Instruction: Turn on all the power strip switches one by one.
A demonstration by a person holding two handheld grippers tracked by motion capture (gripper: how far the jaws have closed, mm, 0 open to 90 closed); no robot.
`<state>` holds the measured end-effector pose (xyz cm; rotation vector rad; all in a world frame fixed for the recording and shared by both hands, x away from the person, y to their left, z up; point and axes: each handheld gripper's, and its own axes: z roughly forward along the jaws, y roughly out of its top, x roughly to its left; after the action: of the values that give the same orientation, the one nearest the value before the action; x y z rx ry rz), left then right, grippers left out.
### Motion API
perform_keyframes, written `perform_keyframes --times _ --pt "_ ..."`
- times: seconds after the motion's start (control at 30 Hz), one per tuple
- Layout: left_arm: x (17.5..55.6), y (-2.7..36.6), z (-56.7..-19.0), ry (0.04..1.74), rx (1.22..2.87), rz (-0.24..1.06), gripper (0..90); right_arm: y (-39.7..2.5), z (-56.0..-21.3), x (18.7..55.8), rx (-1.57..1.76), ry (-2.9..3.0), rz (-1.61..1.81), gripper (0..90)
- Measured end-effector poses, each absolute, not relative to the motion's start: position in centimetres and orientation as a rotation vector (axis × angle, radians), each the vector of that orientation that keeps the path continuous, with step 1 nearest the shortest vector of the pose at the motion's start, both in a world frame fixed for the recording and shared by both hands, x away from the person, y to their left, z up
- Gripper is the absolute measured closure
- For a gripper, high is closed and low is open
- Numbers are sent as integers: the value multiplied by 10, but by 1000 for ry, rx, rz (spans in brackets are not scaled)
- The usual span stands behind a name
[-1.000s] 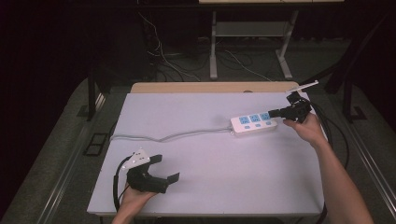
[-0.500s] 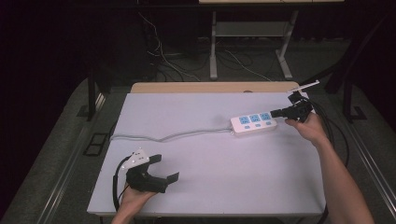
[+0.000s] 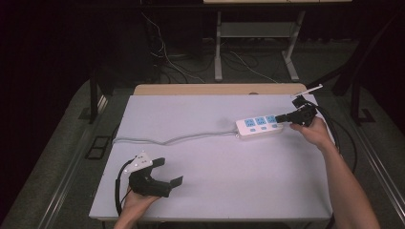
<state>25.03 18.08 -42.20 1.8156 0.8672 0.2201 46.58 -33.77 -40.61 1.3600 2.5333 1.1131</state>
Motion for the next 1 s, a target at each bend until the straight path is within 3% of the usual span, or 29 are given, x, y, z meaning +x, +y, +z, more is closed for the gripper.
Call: perform_keyframes --times 1.0 --pt "250 182 -422 867 1819 227 0 -331 -419 463 1356 2543 1085 899"
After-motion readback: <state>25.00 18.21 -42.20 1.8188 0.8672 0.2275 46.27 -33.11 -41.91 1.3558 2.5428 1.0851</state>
